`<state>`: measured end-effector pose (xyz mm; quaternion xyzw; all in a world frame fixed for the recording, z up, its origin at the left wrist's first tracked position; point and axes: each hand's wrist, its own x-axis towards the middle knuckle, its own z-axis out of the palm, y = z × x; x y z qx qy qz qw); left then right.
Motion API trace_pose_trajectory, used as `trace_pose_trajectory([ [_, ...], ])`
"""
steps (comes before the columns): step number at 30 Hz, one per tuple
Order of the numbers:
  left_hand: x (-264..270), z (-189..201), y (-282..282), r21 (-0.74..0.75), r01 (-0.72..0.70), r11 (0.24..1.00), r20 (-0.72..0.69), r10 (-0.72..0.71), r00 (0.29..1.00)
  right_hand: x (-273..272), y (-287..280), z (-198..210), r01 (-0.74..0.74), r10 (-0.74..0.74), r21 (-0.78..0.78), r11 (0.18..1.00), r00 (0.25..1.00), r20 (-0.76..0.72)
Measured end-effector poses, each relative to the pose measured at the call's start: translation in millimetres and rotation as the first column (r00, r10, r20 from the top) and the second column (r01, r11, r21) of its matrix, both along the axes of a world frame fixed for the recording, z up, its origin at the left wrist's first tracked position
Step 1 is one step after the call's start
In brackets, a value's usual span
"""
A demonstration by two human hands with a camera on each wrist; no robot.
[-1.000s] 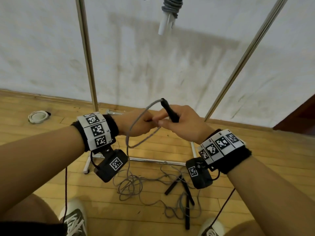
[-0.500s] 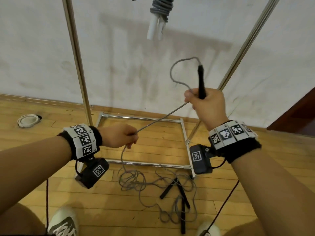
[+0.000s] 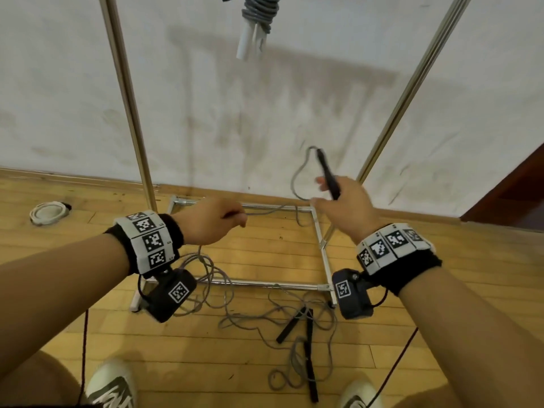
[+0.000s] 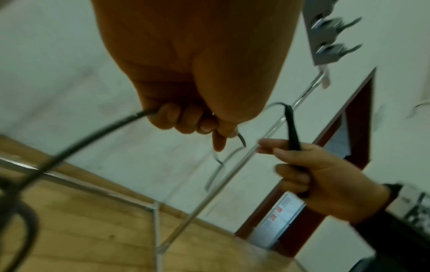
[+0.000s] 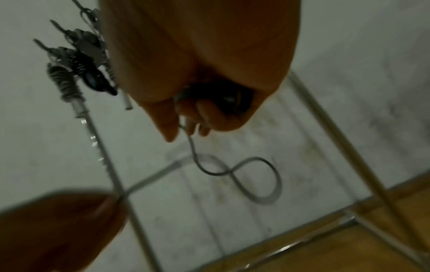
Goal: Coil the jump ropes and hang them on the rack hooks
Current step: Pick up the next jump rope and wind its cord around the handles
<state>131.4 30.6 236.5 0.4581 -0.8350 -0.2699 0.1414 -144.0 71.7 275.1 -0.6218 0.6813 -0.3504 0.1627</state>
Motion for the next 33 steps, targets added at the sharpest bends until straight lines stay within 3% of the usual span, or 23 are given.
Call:
trace_pose_trajectory([
  [2,-11.9,11.7,3.6,-0.051,0.003,0.999,-0.069,-0.007,0.998,22.1,8.8,-4.3,-0.179,0.173,0.082,0.98,0.982,0.073],
  [4,-18.8,23.5,6.7,-0.095,0.032,0.995,-0.1,-0.041,0.994,38.9,12.5,-8.2,-0.277,0.28,0.058,0.959,0.959,-0.036],
  [7,-19.1,36.8,7.8,-0.099,0.068,0.993,-0.135,-0.081,0.987,48.9,9.9,-4.9,-0.32,0.306,-0.007,0.948,0.913,-0.271],
  [9,-13.4,38.4,5.4,-0.071,0.057,0.996,-0.15,-0.067,0.986,49.4,5.4,-2.7,-0.332,0.307,-0.027,0.943,0.898,-0.316],
  [12,-1.2,26.1,5.0,0.03,0.071,0.997,-0.12,-0.067,0.991,44.2,0.5,5.6,-0.269,0.25,-0.081,0.96,0.949,-0.192],
  [15,9.9,2.4,4.4,0.121,0.113,0.986,0.042,-0.119,0.992,36.8,-5.2,15.4,-0.137,0.127,-0.187,0.973,0.99,-0.065],
  [21,28.2,-22.7,-4.8,0.181,0.097,0.979,0.087,-0.114,0.99,18.0,-13.2,27.5,-0.031,0.017,-0.271,0.962,0.998,-0.054],
  [26,40.8,-36.2,-10.9,0.168,0.044,0.985,0.277,-0.09,0.957,0.0,-21.5,32.9,0.158,-0.158,-0.302,0.94,0.987,0.025],
  [28,41.9,-35.8,-12.4,0.149,0.021,0.989,0.259,-0.06,0.964,-10.4,-22.3,28.6,0.188,-0.196,-0.24,0.952,0.981,-0.01],
  [30,39.0,-31.2,-13.6,0.145,-0.007,0.989,0.214,-0.024,0.976,-15.3,-20.1,19.7,0.174,-0.196,-0.155,0.972,0.971,-0.139],
  [32,33.1,-23.0,-13.1,0.131,-0.019,0.991,0.172,-0.004,0.985,-8.7,-15.7,10.5,0.067,-0.085,-0.082,0.994,0.964,-0.251],
  [33,29.0,-17.5,-12.3,0.118,-0.013,0.993,0.139,-0.003,0.99,-1.3,-13.9,7.5,-0.003,-0.009,-0.049,0.999,0.971,-0.239],
])
